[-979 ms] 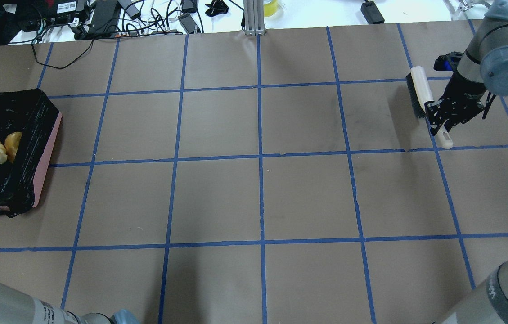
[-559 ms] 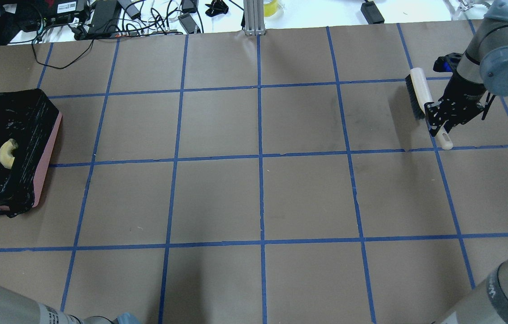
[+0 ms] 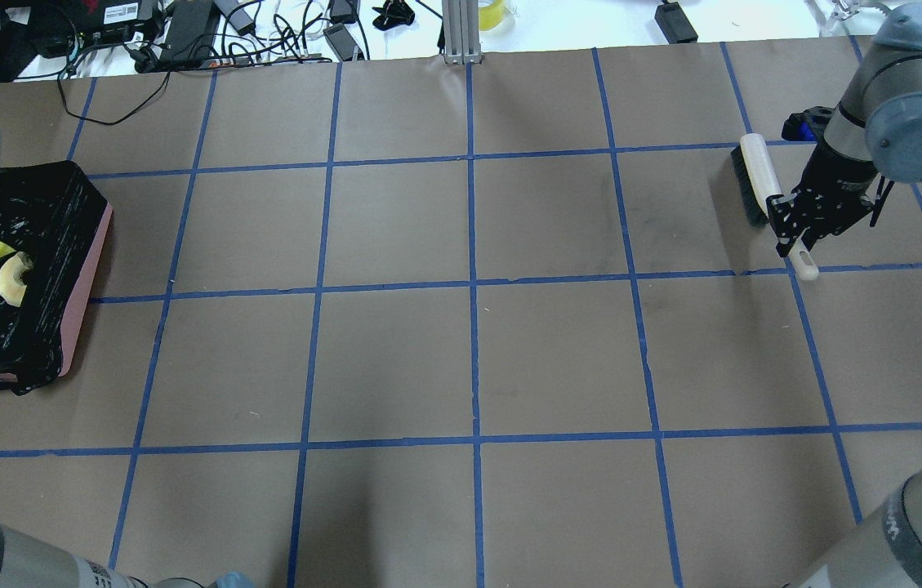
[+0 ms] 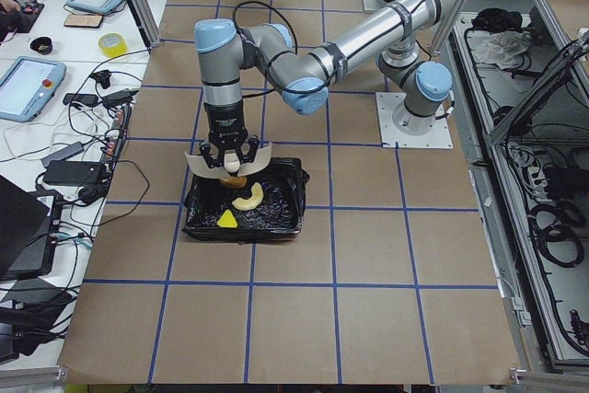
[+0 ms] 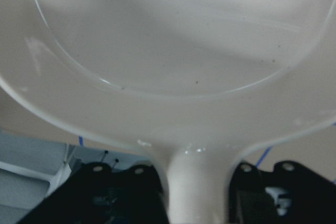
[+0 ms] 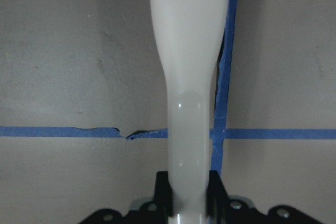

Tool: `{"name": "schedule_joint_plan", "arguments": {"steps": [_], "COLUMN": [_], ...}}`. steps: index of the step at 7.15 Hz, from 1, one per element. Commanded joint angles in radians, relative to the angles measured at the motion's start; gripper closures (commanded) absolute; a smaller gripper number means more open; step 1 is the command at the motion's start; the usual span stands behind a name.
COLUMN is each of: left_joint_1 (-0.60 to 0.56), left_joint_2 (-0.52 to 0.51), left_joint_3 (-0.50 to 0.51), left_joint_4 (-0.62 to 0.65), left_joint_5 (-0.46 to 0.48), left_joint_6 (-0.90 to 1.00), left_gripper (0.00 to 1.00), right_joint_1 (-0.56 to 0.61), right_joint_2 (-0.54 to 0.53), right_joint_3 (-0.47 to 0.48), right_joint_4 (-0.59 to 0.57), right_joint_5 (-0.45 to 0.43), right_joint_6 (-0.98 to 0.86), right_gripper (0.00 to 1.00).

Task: Sweep and dump trash into bin
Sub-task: 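Return the empty dustpan with the left gripper while the right lowers the brush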

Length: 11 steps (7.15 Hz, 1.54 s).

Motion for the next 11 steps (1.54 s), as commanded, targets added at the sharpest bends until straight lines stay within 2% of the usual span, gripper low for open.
{"name": "schedule_joint_plan", "arguments": {"steps": [1,2,3,4,5,7,8,11], "left_joint_1": [-0.109,-0.167,-0.238,-0.277,-0.286,-0.347,-0.393,-0.395], "left_joint_2": [-0.009,-0.026,-0.049,-0.082,-0.122,-0.207,-0.231,-0.251], "left_joint_3": [0.003,-0.003,-0.024,-0.032,-0.035,-0.037,-0.047,-0.164], "left_joint_4": [-0.053,-0.055,-0.067,-0.064,-0.066,-0.053,-0.02,0.144], "left_joint_5": [-0.255,-0.368,-0.386,-0.392,-0.449,-0.455,-0.448,-0.446], "left_joint_6": [0.002,-0.029,-0.137,-0.158,-0.17,-0.189,-0.202,-0.186], "left_gripper": [1.0,1.0,1.0,1.0,1.0,1.0,1.0,1.0], "right_joint_1": [0.0,-0.001,-0.001,-0.001,-0.001,-0.001,-0.001,0.023], "right_joint_2": [-0.001,-0.001,-0.004,-0.004,-0.005,-0.014,-0.045,-0.229], "right_joint_3": [0.004,0.002,0.001,0.001,-0.001,-0.01,-0.012,-0.019], "right_joint_4": [-0.008,-0.011,-0.013,-0.011,-0.01,0.01,0.016,0.071], "right_joint_5": [0.002,-0.004,-0.011,-0.012,-0.015,-0.017,-0.032,-0.023], "right_joint_6": [0.003,0.002,0.003,0.005,0.005,0.058,0.058,0.098], "right_gripper": [0.85,0.08,0.0,0.0,0.0,0.0,0.0,0.0]}}
